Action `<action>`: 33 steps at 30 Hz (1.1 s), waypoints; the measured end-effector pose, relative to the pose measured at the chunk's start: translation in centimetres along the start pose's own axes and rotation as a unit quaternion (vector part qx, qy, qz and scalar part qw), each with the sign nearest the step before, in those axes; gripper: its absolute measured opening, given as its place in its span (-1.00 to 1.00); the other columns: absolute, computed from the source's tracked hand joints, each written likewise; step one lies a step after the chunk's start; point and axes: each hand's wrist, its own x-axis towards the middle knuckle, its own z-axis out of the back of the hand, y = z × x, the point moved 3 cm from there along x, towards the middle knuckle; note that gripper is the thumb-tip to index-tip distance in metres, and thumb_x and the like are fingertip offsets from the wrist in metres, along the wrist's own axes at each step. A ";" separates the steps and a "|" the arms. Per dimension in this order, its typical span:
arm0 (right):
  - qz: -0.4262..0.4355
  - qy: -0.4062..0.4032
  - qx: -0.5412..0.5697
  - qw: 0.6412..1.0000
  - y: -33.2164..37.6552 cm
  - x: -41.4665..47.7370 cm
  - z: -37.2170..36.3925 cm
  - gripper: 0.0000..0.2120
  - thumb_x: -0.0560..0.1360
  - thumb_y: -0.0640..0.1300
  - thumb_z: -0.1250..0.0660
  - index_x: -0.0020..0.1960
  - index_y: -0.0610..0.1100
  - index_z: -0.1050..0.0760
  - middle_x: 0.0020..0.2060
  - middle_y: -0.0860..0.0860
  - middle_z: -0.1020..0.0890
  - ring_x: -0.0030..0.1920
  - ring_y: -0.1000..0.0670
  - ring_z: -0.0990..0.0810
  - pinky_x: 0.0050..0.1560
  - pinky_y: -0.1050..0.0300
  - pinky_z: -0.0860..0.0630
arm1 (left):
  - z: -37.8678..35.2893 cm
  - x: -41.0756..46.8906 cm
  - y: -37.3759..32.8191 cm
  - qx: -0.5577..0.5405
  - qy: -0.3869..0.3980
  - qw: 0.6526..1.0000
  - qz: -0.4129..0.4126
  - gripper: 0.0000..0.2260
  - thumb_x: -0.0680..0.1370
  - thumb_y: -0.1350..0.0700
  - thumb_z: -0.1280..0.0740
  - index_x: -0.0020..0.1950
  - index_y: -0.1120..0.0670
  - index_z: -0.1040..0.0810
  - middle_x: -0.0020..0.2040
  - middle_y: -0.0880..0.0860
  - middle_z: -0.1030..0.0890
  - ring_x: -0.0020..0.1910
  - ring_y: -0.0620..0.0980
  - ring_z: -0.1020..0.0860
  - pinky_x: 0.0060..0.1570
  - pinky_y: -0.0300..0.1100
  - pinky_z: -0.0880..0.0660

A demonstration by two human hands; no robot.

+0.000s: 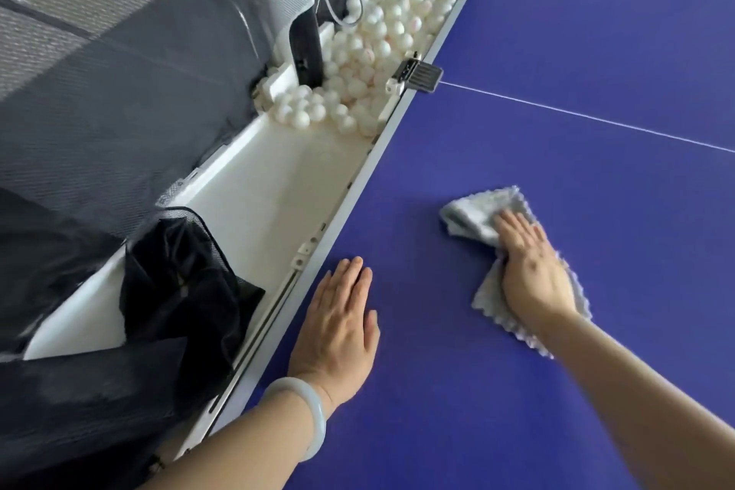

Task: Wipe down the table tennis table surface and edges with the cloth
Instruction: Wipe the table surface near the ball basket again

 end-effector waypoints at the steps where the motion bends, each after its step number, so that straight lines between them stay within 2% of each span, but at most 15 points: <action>1: -0.076 -0.031 -0.001 0.997 -1.4 2.3 0.6 -0.50 0.58 -0.37 -0.07 0.51 -0.23 -0.29 0.54 -0.13 -0.25 0.57 -0.09 -0.13 0.57 -0.01 0.00 | 0.0 0.0 0.0 0.002 0.002 1.000 0.001 -0.49 0.65 -0.01 0.00 0.59 0.09 -0.17 0.61 0.01 -0.10 0.59 -0.04 -0.02 0.55 -0.10 0.05; 2: -0.118 -0.057 -0.002 0.991 -1.6 3.9 0.8 -0.50 0.55 -0.40 -0.07 0.49 -0.28 -0.29 0.52 -0.18 -0.28 0.55 -0.13 -0.16 0.56 -0.05 0.00 | -0.1 0.0 0.1 0.002 0.006 1.000 0.002 -0.48 0.64 -0.03 0.05 0.60 0.07 -0.14 0.61 -0.01 -0.07 0.59 -0.06 0.02 0.55 -0.11 0.08; 4: -0.089 -0.055 0.016 0.994 1.6 4.9 -0.8 -0.46 0.54 -0.42 -0.05 0.51 -0.24 -0.29 0.53 -0.16 -0.28 0.56 -0.12 -0.15 0.58 0.05 0.12 | -0.2 0.0 0.3 0.000 0.017 1.000 0.003 -0.47 0.64 -0.05 0.09 0.61 0.05 -0.12 0.62 -0.02 -0.03 0.59 -0.07 0.06 0.56 -0.11 0.08; 6: 0.087 0.010 0.045 0.995 7.0 3.2 -3.8 -0.44 0.55 -0.41 -0.07 0.52 -0.13 -0.30 0.53 -0.03 -0.26 0.57 -0.03 -0.13 0.56 0.20 0.20 | -0.1 -0.2 0.3 -0.005 0.018 1.000 0.008 -0.48 0.63 -0.04 0.05 0.59 0.07 -0.19 0.60 0.01 -0.12 0.59 -0.03 -0.03 0.55 -0.06 -0.02; 8: 0.268 0.100 0.057 0.957 11.3 0.5 -6.0 -0.45 0.56 -0.36 -0.17 0.52 -0.09 -0.31 0.52 0.05 -0.27 0.57 0.02 -0.14 0.58 0.13 0.10 | 0.3 -0.1 0.1 -0.004 0.020 1.000 0.021 -0.50 0.62 -0.03 -0.02 0.53 0.09 -0.31 0.53 0.07 -0.30 0.54 0.05 -0.23 0.51 -0.02 -0.19; 10: 0.349 0.146 0.064 0.923 12.4 1.3 -6.2 -0.43 0.55 -0.35 -0.23 0.53 -0.05 -0.31 0.52 0.07 -0.28 0.56 0.04 -0.16 0.58 0.05 -0.01 | 0.7 0.2 0.0 0.000 0.006 1.000 0.021 -0.53 0.60 -0.01 -0.09 0.47 0.10 -0.40 0.44 0.10 -0.42 0.44 0.10 -0.38 0.45 0.01 -0.31; 11: 0.360 0.148 0.061 0.919 12.2 2.8 -6.2 -0.44 0.56 -0.36 -0.22 0.52 -0.04 -0.32 0.52 0.07 -0.28 0.56 0.05 -0.16 0.58 0.04 -0.03 | 0.7 0.3 0.0 -0.003 0.000 1.000 0.014 -0.54 0.59 0.00 -0.12 0.47 0.11 -0.41 0.44 0.10 -0.41 0.45 0.09 -0.38 0.44 0.01 -0.31; 15: 0.288 0.112 0.048 0.950 11.7 7.8 -6.1 -0.49 0.61 -0.36 -0.11 0.53 -0.06 -0.30 0.53 0.03 -0.27 0.57 0.04 -0.12 0.59 0.11 0.06 | 0.7 0.1 0.2 -0.004 -0.009 1.000 0.006 -0.53 0.61 0.02 -0.12 0.51 0.11 -0.34 0.54 0.07 -0.29 0.54 0.01 -0.21 0.50 -0.03 -0.22; 18: 0.249 0.082 0.064 0.963 13.2 6.5 -7.2 -0.43 0.55 -0.39 -0.12 0.54 -0.10 -0.28 0.54 -0.01 -0.27 0.58 0.01 -0.09 0.59 0.07 0.09 | 0.6 -0.1 0.1 -0.006 -0.011 1.000 0.010 -0.54 0.62 0.02 -0.11 0.50 0.11 -0.35 0.54 0.07 -0.30 0.54 0.00 -0.23 0.48 -0.02 -0.25; 21: 0.409 0.146 0.086 0.896 14.3 3.5 -7.7 -0.41 0.51 -0.39 -0.22 0.51 -0.07 -0.34 0.50 -0.01 -0.33 0.56 -0.03 -0.18 0.58 -0.01 -0.02 | 0.7 -0.1 0.1 -0.013 -0.018 1.000 0.019 -0.54 0.60 0.02 -0.13 0.49 0.11 -0.38 0.50 0.06 -0.34 0.50 0.00 -0.29 0.44 0.00 -0.32; 23: 0.447 0.163 0.074 0.876 13.6 5.0 -7.0 -0.41 0.51 -0.40 -0.26 0.49 -0.04 -0.38 0.49 0.01 -0.36 0.54 -0.01 -0.23 0.57 0.01 -0.08 | 0.6 -0.1 0.1 -0.012 -0.016 1.000 0.019 -0.54 0.61 0.01 -0.12 0.50 0.11 -0.37 0.52 0.04 -0.32 0.51 -0.01 -0.27 0.45 -0.01 -0.31; 26: 0.321 0.110 0.064 0.938 11.0 9.8 -5.7 -0.46 0.54 -0.41 -0.21 0.46 -0.06 -0.42 0.49 0.00 -0.37 0.54 -0.02 -0.23 0.56 0.13 -0.02 | 0.4 -0.2 0.2 -0.003 -0.014 1.000 0.016 -0.53 0.64 -0.01 -0.09 0.52 0.10 -0.33 0.56 0.02 -0.26 0.55 -0.04 -0.19 0.48 -0.03 -0.26; 29: 0.149 0.043 0.044 0.987 9.2 12.5 -5.3 -0.48 0.60 -0.33 -0.08 0.53 -0.08 -0.30 0.55 0.00 -0.25 0.58 0.00 -0.10 0.57 0.17 0.11 | 0.3 -0.2 0.2 0.002 -0.010 1.000 0.018 -0.53 0.64 -0.01 -0.08 0.54 0.09 -0.29 0.58 0.01 -0.22 0.57 -0.06 -0.13 0.50 -0.05 -0.21; 31: 0.112 0.013 0.061 0.992 11.0 11.2 -5.9 -0.45 0.56 -0.38 -0.08 0.54 -0.16 -0.28 0.55 -0.07 -0.25 0.58 -0.04 -0.10 0.57 0.15 0.16 | 0.4 -0.1 0.2 0.004 -0.010 1.000 0.015 -0.53 0.64 -0.01 -0.09 0.54 0.09 -0.30 0.57 0.01 -0.22 0.57 -0.06 -0.13 0.50 -0.04 -0.21; 33: 0.161 0.043 0.095 0.981 13.4 7.8 -6.8 -0.45 0.54 -0.40 -0.13 0.51 -0.18 -0.32 0.53 -0.09 -0.28 0.58 -0.05 -0.11 0.57 0.16 0.19 | 0.5 -0.3 0.3 0.004 -0.006 1.000 0.015 -0.54 0.63 0.00 -0.10 0.53 0.09 -0.32 0.56 0.02 -0.25 0.55 -0.04 -0.17 0.48 -0.03 -0.25</action>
